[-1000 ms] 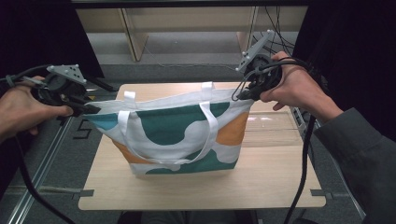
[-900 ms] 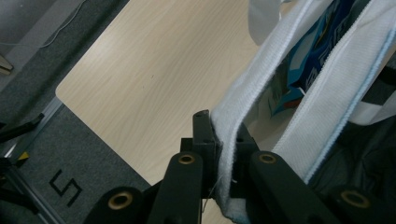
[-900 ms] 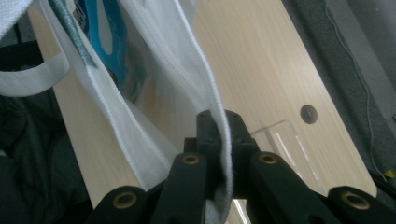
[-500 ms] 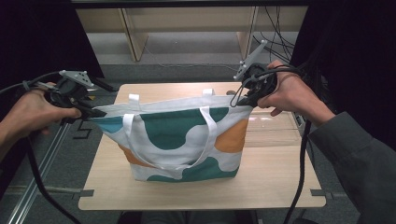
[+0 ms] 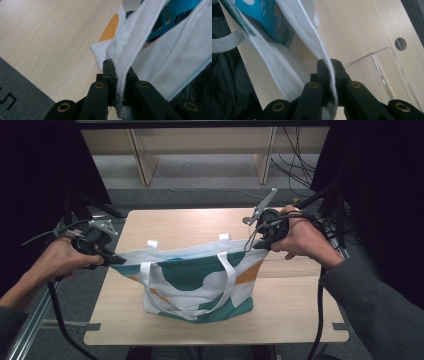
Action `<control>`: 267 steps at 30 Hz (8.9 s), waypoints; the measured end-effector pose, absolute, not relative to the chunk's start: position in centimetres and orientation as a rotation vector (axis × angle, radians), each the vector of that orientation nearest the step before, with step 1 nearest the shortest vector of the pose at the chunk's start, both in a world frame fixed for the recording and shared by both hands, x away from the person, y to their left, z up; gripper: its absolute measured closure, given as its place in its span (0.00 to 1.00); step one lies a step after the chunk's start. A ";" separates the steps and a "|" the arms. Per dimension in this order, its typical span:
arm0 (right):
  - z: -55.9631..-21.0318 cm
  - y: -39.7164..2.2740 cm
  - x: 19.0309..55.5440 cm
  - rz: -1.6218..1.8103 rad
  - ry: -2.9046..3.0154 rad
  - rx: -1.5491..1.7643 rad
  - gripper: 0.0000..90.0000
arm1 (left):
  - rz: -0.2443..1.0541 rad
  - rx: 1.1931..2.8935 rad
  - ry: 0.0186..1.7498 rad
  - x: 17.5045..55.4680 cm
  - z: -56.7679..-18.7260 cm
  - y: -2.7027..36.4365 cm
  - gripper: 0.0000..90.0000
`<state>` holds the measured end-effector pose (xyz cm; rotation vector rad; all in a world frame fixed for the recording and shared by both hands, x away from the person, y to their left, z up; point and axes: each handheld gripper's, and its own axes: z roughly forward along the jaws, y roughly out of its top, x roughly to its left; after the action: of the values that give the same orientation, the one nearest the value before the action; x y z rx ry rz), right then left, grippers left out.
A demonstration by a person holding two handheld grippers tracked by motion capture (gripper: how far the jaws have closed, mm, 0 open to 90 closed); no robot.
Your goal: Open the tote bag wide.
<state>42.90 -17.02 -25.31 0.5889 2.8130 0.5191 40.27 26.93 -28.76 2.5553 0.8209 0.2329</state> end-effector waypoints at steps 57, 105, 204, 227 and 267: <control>-46.6 -18.7 41.6 0.691 2.808 0.906 0.96 | 0.028 2.500 0.908 41.4 -47.1 25.3 0.94; -42.8 -11.3 36.1 1.093 2.809 0.452 0.72 | 0.079 2.326 0.926 45.2 -44.4 22.5 0.93; -42.8 -16.0 39.2 1.177 2.603 0.842 0.86 | 0.202 2.248 0.765 37.4 -40.7 24.7 0.71; -49.0 -12.5 40.7 0.871 2.793 0.767 1.00 | 0.187 2.316 0.972 43.6 -49.0 25.6 0.99; -45.7 -14.8 41.7 1.092 2.684 0.888 0.70 | 0.203 2.151 0.963 42.7 -44.3 25.0 0.57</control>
<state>41.71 -14.83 -45.68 0.8880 2.6843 1.0922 42.74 25.01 -44.29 2.1512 0.9633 0.2031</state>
